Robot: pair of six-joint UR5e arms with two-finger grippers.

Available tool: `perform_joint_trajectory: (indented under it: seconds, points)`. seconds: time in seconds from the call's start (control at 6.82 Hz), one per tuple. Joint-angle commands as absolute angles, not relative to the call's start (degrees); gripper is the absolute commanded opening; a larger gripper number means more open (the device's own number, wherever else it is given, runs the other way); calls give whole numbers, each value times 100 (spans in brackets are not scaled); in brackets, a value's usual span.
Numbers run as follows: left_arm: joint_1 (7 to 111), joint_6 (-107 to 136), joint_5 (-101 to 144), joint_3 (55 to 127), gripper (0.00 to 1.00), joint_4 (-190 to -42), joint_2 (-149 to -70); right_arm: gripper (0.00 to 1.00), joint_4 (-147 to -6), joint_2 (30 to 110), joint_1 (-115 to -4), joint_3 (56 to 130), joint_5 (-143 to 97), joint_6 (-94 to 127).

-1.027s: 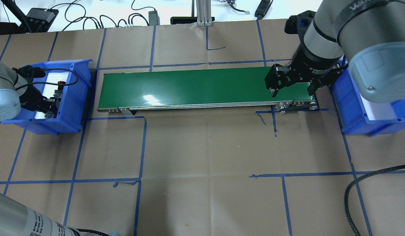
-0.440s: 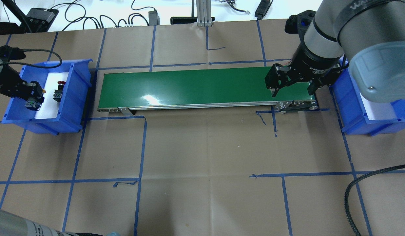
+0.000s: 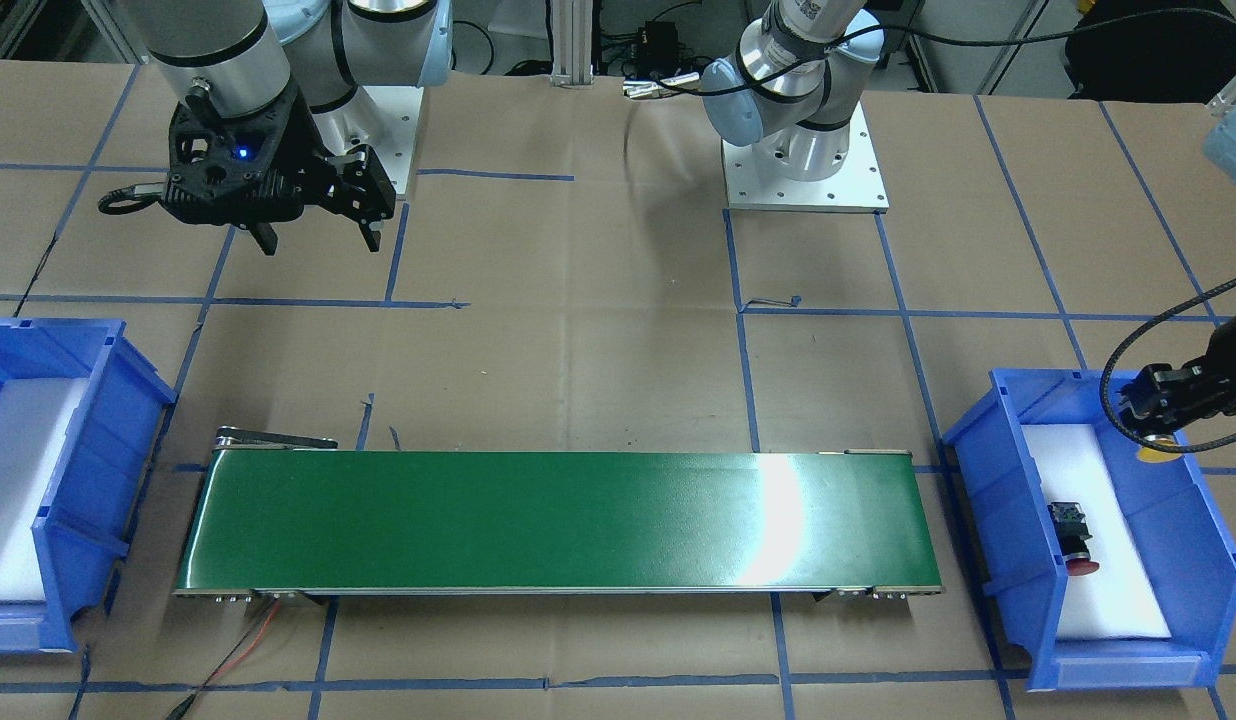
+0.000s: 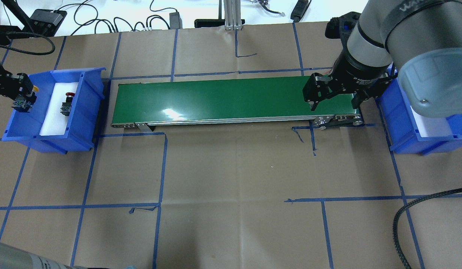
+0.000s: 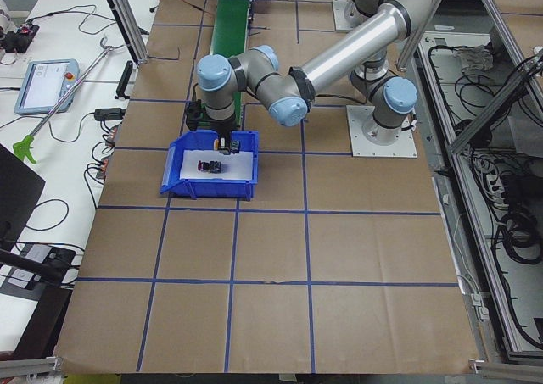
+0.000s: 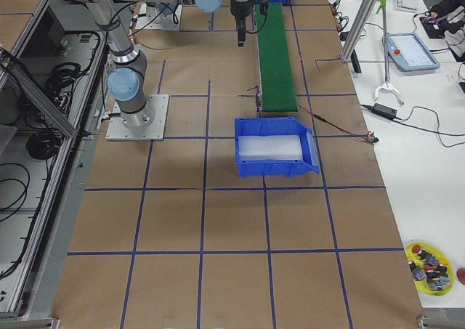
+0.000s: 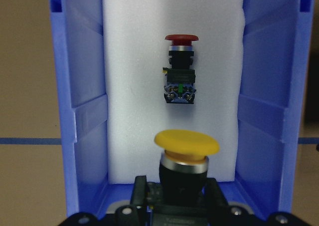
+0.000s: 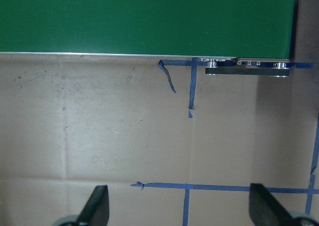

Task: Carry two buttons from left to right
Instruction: 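Lift the yellow button and carry it onto the green conveyor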

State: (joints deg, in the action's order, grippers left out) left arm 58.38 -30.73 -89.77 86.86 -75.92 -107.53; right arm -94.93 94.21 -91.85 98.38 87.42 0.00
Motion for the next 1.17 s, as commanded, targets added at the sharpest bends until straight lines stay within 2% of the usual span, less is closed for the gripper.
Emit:
perform_joint_trajectory:
  seconds: [0.0,0.29,0.59,1.03]
  points:
    - [6744,-1811,-9008,8622,9,-7490,-10793,100,-9492,9413,-9185,9826,8745,0]
    - [7748,-148,-9026,8631,9,-7295,-10933,100,-9492,9413,-9185,9844,8754,0]
    - [8487,490,-9044,8806,9,-6649,-11300,100,-9492,9413,-9185,9844,8754,0]
    - [8719,695,-9035,9008,9,-6399,-11637,100,-9510,9387,-9185,9844,8710,0]
